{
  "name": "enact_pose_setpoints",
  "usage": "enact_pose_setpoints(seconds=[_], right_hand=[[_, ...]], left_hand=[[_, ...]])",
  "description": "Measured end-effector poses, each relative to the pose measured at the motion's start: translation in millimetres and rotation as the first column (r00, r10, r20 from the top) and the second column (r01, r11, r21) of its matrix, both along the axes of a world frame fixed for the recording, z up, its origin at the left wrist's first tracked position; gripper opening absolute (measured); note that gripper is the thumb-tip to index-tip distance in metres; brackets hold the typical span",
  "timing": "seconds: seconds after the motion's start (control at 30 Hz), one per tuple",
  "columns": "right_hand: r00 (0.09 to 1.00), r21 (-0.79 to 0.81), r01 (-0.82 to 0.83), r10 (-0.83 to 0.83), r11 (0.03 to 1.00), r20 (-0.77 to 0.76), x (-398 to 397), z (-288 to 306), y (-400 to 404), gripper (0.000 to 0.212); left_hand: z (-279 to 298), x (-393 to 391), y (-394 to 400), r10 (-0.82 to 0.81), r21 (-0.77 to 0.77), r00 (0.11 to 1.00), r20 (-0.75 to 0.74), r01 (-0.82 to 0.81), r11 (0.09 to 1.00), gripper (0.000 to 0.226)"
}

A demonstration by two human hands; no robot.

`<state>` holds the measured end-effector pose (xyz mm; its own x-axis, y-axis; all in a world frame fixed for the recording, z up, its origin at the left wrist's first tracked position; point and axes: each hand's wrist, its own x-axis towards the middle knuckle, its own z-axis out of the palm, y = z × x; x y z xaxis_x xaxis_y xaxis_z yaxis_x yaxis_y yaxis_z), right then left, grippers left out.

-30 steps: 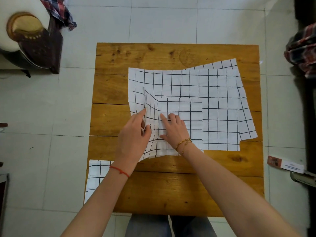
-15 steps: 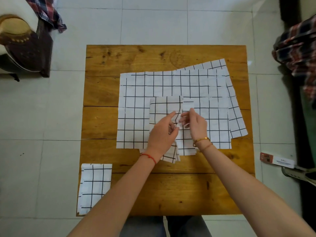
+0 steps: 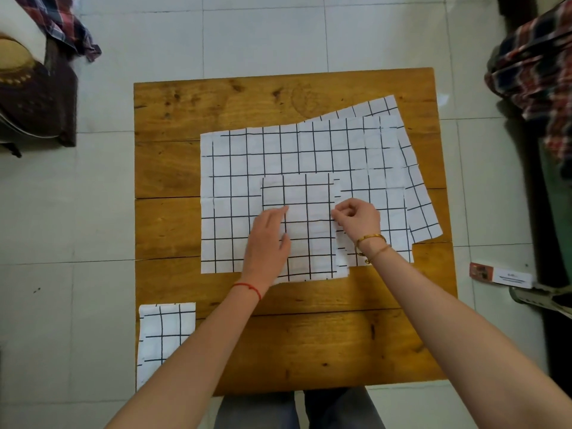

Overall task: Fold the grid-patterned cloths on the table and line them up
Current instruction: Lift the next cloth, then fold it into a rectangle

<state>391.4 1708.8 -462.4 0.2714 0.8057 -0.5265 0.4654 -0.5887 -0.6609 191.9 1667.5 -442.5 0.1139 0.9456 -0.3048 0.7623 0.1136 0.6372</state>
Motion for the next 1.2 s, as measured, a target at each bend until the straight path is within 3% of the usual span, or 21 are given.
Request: enact_pose_setpoints(seconds=[0.13,0.27,0.47,0.67,0.77,0.83,0.93,1.07,1.2], right_hand=[[0.99,0.014,-0.017,0.015,1.0,0.138,2,-3,1,0.003],[0.982,-0.001,-0.051,0.05,0.999,0.181,3,-7,4,0.003],[0.975,-0.03,-0.073,0.078,0.997,0.207,2,-11,5,0.003],[0.962,-0.004,-0.132,0.13,0.991,0.239,1,-10,-1,0.007],[0.946,0.076,-0.129,0.099,0.989,0.309,-2,-6,-1,0.019],[0.848,0.152,-0.274,0.164,0.95,0.503,-8,-2,0,0.035],[0.627,0.061,-0.571,0.386,0.819,0.677,-24,1,7,0.057],[0.369,-0.168,-0.8,0.694,0.575,0.619,-52,-1,22,0.066],[0.275,-0.269,-0.825,0.768,0.498,0.579,-73,-8,26,0.062]], left_hand=[[-12,-24,13,-0.114,-0.006,0.975,-0.188,0.115,0.993,0.065],[-19,-27,30,-0.304,-0.097,0.889,-0.343,0.288,0.953,0.076],[-24,-22,48,-0.447,-0.219,0.796,-0.408,0.39,0.894,0.095],[-25,-26,53,-0.463,-0.239,0.782,-0.418,0.398,0.886,0.105],[-27,-27,55,-0.462,-0.235,0.777,-0.428,0.398,0.887,0.108],[-28,-27,56,-0.474,-0.237,0.763,-0.438,0.411,0.88,0.11],[-30,-26,58,-0.494,-0.251,0.751,-0.438,0.426,0.869,0.111],[-29,-24,60,-0.504,-0.263,0.741,-0.443,0.431,0.863,0.112],[-30,-24,60,-0.496,-0.265,0.747,-0.442,0.42,0.868,0.115]])
